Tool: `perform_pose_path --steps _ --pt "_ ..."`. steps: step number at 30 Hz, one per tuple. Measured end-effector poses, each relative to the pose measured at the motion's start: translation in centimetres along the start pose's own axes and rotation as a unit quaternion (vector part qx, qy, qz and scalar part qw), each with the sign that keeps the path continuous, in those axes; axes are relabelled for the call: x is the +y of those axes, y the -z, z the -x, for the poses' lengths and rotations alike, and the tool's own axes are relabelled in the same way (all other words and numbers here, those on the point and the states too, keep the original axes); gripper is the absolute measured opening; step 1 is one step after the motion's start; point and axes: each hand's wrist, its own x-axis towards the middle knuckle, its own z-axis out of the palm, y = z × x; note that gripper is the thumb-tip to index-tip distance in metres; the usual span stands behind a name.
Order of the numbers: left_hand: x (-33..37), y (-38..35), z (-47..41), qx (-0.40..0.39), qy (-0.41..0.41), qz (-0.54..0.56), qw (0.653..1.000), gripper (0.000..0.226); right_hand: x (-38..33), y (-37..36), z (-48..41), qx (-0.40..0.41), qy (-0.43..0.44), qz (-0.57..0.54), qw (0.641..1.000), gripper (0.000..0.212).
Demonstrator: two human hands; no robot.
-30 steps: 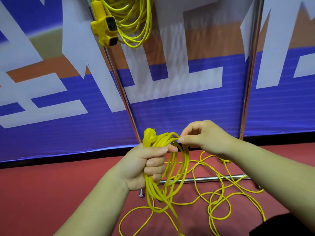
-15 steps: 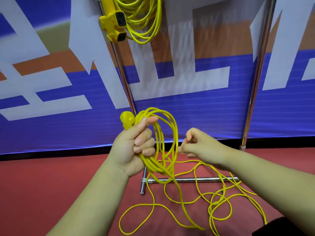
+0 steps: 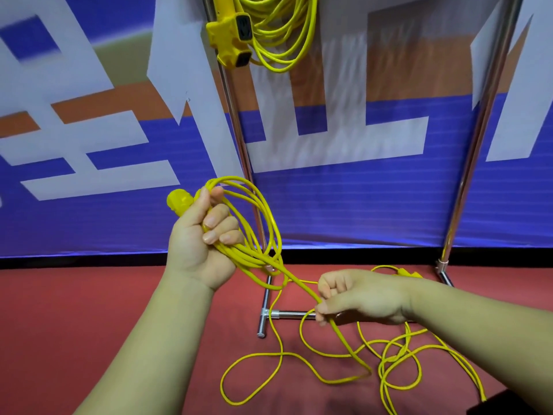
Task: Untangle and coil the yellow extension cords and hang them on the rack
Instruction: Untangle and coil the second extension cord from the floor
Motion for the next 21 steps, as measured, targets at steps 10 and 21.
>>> perform_pose_path --steps 10,21 --pt "-0.9 1.6 1.1 0.056 -0.074 -0.309 0.946 0.027 -2.5 1.8 0.7 0.264 0.007 -0.047 0.963 0.010" --pt "-7.4 0.0 1.2 0.013 0.025 -0.424 0.905 0.011 -6.5 -0.3 3.4 0.286 0.150 -0.010 0.946 0.004"
